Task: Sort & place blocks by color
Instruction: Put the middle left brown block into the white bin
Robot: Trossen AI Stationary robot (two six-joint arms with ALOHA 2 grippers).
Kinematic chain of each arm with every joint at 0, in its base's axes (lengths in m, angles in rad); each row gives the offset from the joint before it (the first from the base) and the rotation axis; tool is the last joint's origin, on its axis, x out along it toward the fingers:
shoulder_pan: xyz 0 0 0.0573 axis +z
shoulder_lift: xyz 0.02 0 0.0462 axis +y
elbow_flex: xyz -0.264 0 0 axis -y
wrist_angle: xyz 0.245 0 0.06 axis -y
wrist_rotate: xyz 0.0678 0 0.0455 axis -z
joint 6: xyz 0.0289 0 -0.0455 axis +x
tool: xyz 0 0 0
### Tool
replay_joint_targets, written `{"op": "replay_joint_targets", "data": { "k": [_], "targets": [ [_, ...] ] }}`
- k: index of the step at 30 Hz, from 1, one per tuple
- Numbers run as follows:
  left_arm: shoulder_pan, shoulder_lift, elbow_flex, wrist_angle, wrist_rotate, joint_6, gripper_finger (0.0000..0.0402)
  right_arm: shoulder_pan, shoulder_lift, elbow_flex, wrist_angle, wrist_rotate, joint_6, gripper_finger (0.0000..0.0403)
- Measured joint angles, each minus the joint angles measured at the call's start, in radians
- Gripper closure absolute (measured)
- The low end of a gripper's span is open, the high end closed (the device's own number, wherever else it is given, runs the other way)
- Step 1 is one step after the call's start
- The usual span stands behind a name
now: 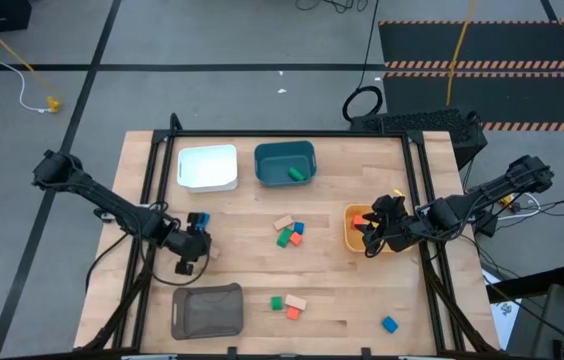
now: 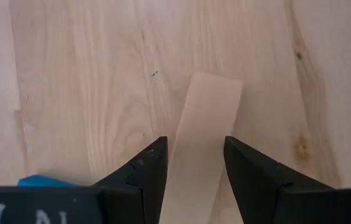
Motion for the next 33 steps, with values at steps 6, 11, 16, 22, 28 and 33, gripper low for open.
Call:
{"op": "replay_joint_targets", "data": {
  "k": [6,11,16,22,28,33],
  "targets": [
    [-0.007,0.0,0.0,0.006,0.0,-0.098,0.0241,0.0,0.0,0.0,0.0,0.0,-0.003,0.0216],
    [-0.007,0.0,0.0,0.018,0.0,-0.16,0.0241,0.0,0.0,0.0,0.0,-0.001,-0.003,0.0216],
    [-0.007,0.0,0.0,0.041,0.0,-0.173,0.024,0.0,0.0,0.0,0.0,-0.003,-0.003,0.0216],
    [-0.007,0.0,0.0,0.109,0.005,-0.164,0.024,0.0,0.0,0.0,0.001,-0.004,-0.004,0.0216],
    [-0.011,0.0,0.0,0.122,0.005,-0.211,0.024,0.0,0.0,0.0,0.001,-0.004,-0.004,0.0216],
    [-0.023,-0.009,0.0,0.077,0.026,-0.3,0.024,0.0,0.0,0.0,0.001,-0.004,-0.004,0.0216]
  ]
}}
